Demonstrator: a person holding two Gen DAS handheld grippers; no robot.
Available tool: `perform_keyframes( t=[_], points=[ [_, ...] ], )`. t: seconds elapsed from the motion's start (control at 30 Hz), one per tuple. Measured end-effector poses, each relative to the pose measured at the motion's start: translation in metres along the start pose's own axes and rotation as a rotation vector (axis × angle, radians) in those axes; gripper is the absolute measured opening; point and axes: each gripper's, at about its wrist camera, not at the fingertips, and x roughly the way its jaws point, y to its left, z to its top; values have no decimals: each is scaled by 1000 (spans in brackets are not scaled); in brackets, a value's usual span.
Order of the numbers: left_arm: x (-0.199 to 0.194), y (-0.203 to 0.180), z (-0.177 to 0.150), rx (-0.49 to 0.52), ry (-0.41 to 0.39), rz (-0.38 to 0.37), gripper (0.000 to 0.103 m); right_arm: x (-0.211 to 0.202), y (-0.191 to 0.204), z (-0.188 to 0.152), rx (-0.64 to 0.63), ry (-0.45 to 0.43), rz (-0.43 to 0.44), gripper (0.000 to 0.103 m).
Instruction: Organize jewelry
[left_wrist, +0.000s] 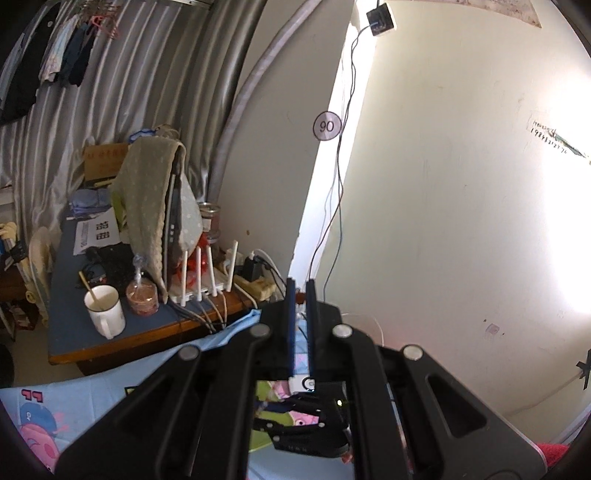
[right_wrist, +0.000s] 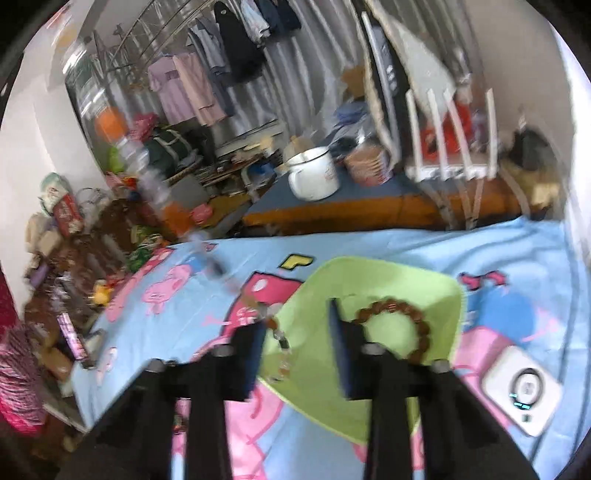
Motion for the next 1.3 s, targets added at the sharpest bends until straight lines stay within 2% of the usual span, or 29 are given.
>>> perform_keyframes(
  t=[0.2, 0.37, 0.47, 0.53, 0.67, 0.73, 0.77, 0.83, 0.97, 1.13, 1.3],
  points=[
    [18, 16, -15, 7, 39, 58, 4, 5, 1, 12, 12, 18, -58, 0],
    [56, 49, -59, -45, 141, 100, 4, 17, -15, 13, 23, 88, -105, 0],
    [88, 71, -98, -92, 238, 117, 4, 25, -30, 0, 87, 137, -93, 0],
    [116, 86, -129, -123, 334, 150, 4, 30, -36, -11, 117, 167, -90, 0],
    [166, 104, -180, -178, 557, 178, 4, 38, -37, -27, 71, 258, -153, 0],
    [177, 107, -196, -184, 629, 188, 4, 37, -36, -29, 68, 277, -152, 0],
    [176, 105, -199, -183, 634, 183, 4, 34, -35, -30, 65, 291, -143, 0],
    [166, 102, -196, -175, 625, 170, 4, 29, -32, -30, 64, 303, -130, 13],
    [134, 99, -175, -136, 584, 182, 4, 15, -20, -28, 50, 281, -127, 15],
    [88, 111, -156, -116, 536, 261, 4, -11, 17, -14, -1, 161, -95, 15],
    [20, 125, -153, -144, 407, 284, 5, -49, 72, -6, -77, -30, -2, 15]
  ],
)
